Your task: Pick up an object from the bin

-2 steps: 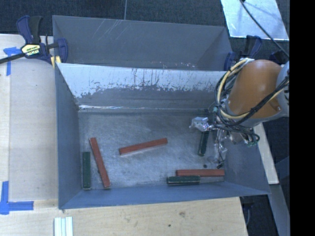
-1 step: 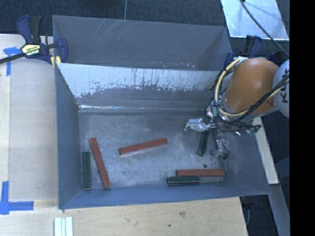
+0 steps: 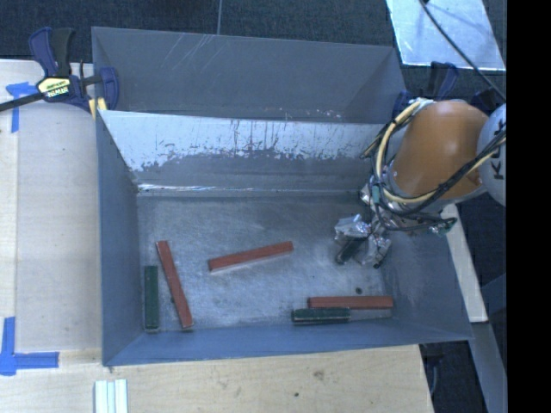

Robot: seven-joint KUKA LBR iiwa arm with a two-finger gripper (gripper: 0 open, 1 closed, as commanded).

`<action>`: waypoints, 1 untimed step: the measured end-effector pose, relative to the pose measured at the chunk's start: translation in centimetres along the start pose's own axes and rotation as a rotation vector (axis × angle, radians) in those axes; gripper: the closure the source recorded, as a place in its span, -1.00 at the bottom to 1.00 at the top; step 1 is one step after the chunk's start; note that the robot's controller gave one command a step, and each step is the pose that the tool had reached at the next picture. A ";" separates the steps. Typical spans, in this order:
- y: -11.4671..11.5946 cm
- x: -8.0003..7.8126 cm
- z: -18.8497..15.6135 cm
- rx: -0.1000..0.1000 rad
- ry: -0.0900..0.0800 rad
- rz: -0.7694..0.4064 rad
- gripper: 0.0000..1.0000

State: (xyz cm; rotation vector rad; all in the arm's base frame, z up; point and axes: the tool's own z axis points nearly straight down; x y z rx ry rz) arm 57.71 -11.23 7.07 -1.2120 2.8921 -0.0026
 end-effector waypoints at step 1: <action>-1.4 2.5 -14.2 0.007 -0.001 -0.086 1.00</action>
Offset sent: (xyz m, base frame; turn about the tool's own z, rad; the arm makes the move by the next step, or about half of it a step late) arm -0.0110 -0.0260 0.1359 -0.0888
